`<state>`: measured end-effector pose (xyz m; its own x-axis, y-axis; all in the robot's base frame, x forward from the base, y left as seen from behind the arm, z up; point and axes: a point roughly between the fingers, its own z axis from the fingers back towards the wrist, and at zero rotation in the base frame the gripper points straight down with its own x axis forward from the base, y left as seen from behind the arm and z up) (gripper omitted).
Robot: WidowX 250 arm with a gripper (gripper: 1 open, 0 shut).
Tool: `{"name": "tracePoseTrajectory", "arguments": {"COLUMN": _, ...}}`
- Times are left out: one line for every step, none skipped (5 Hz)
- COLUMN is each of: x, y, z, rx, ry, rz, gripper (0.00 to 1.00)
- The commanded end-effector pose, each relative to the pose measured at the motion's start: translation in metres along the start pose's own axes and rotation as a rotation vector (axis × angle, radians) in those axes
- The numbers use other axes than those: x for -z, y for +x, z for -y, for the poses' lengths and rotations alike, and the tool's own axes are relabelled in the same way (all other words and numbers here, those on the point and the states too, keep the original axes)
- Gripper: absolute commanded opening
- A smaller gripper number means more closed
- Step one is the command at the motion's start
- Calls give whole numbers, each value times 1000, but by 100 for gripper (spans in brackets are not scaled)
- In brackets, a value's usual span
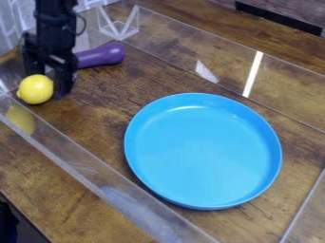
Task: Put the lemon on the blue tray
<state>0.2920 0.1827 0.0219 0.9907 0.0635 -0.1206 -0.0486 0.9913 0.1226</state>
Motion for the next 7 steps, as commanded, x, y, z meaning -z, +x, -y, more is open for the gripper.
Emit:
{"name": "tracePoseTrajectory", "arguments": {"x": -20, "y": -11, "z": -11, "rx": -41, "ry": 34, "rz": 54, "gripper": 100}}
{"name": "tracePoseTrajectory", "arguments": {"x": -19, "y": -22, "z": -5, "rx": -42, "ry": 25, "rz": 53, "gripper": 100}}
{"name": "tracePoseTrajectory", "arguments": {"x": -16, "y": -22, "z": -6, "rx": -72, "ry": 15, "rz": 50, "gripper": 100}}
{"name": "tracePoseTrajectory", "arguments": {"x": -15, "y": -24, "z": -4, "rx": -67, "ry": 20, "rz": 49, "gripper": 0}}
{"name": "tracePoseTrajectory", "arguments": {"x": -18, "y": -27, "z": -1, "rx": -57, "ry": 26, "rz": 51, "gripper": 0}}
{"name": "tracePoseTrajectory", "arguments": {"x": -25, "y": -30, "z": 3, "rx": -88, "ry": 29, "rz": 47, "gripper": 0}}
{"name": "tracePoseTrajectory", "arguments": {"x": -35, "y": -34, "z": 8, "rx": -114, "ry": 34, "rz": 47, "gripper": 0}}
